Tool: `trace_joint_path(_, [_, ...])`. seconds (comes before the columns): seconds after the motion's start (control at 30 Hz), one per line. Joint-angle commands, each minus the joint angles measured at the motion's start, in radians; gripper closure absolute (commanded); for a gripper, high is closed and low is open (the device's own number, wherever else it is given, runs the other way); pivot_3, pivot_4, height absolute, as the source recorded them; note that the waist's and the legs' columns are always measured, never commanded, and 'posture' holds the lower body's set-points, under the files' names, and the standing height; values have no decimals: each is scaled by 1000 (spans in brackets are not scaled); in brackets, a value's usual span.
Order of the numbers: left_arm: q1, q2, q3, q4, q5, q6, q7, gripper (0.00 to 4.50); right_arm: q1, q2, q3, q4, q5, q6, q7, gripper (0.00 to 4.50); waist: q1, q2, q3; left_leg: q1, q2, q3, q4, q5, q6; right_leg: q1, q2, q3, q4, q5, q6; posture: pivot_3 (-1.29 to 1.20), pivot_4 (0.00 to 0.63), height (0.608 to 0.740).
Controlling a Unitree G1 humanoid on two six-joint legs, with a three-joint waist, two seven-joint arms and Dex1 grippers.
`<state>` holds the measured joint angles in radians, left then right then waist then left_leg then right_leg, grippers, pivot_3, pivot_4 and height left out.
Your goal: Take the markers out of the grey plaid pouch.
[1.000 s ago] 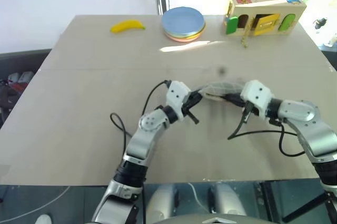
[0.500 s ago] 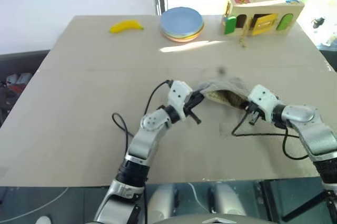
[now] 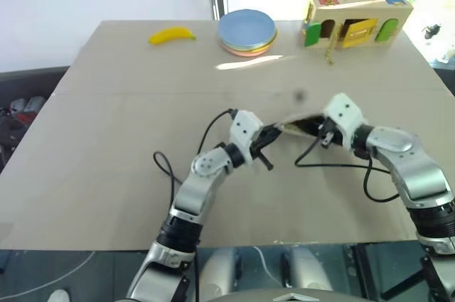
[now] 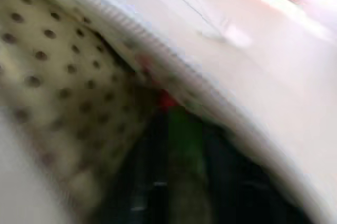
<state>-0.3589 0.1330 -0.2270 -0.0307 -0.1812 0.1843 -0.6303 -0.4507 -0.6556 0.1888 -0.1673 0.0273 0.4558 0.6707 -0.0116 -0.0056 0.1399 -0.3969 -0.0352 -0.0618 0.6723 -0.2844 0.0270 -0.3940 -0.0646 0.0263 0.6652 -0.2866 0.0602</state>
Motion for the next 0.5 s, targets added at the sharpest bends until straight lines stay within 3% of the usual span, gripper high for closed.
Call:
trace_joint_path(0.03, [-19, 8, 6, -32, -38, 7, -37, 4500, -69, -94, 83, 151, -225, -383, -45, 1775, 0, 0, 0, 0, 0, 0, 0, 0, 0, 0, 0, 0, 0, 0, 0, 0, 150, 740])
trace_joint_path(0.1, [-21, 12, 9, -33, -49, 17, -50, 4500, -93, -149, 138, 212, -291, -524, 3, 741, -1, 0, 0, 0, 0, 0, 0, 0, 0, 0, 0, 0, 0, 0, 0, 0, 150, 740])
trace_joint_path(0.27, [-30, 6, 29, -58, -118, 90, -79, 4500, -119, -244, 178, 270, -322, -683, 152, 741, -2, 0, 0, 0, 1, 0, -1, 0, 0, 0, 0, 0, -1, 0, 0, 0, 150, 740])
trace_joint_path(0.5, [-23, -10, 55, -167, -337, 337, -111, 4500, -104, -377, 142, 67, -186, -503, 487, 741, -1, 0, 0, 0, 2, -1, 0, 0, 0, 1, 0, 0, -1, 0, 0, 0, 150, 740])
